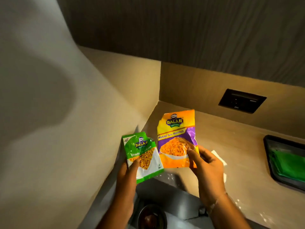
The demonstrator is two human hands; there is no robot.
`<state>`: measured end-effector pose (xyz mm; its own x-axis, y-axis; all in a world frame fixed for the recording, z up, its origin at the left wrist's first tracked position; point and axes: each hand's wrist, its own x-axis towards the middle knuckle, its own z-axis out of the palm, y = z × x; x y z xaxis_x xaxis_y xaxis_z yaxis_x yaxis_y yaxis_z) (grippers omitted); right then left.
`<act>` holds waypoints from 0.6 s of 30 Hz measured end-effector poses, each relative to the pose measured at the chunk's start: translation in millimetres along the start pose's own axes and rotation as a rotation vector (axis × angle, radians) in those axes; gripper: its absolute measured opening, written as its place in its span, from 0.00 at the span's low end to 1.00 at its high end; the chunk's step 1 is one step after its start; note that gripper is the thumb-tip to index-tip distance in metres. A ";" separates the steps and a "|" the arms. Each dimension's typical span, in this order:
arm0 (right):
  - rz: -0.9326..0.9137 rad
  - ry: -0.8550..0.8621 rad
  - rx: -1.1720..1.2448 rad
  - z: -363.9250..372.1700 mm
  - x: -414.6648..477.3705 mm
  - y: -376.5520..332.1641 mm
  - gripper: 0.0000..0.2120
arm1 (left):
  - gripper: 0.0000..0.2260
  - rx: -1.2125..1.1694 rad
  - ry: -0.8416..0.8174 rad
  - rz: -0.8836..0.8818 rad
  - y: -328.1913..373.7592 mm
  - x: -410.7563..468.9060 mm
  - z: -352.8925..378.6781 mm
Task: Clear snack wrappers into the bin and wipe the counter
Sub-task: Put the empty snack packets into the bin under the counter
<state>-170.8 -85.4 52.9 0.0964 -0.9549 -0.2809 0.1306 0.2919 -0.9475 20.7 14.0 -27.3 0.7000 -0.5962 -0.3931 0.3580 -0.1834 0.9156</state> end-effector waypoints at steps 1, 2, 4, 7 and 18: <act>0.030 -0.007 0.026 -5.0 -16.0 1.9 0.11 | 0.05 0.023 0.007 -0.024 -8.0 -8.7 -12.5; 0.054 0.000 0.049 -11.5 -29.7 5.8 0.11 | 0.04 0.049 0.019 -0.037 -19.1 -15.0 -27.0; 0.107 0.004 0.087 -22.1 -51.8 18.4 0.10 | 0.04 0.095 0.021 -0.039 -42.8 -24.4 -54.8; 0.167 -0.093 -0.055 -23.8 -80.3 61.0 0.07 | 0.35 0.097 0.029 -0.255 -72.6 -34.6 -80.0; 0.356 -0.190 -0.278 -39.4 -106.9 216.6 0.08 | 0.40 -0.011 -0.054 -0.607 -170.0 -58.5 -117.2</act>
<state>-191.7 77.7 -128.4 0.2689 -0.7643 -0.5861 -0.2087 0.5479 -0.8101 -8.6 171.6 -170.0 0.3370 -0.4265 -0.8394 0.6897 -0.4951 0.5285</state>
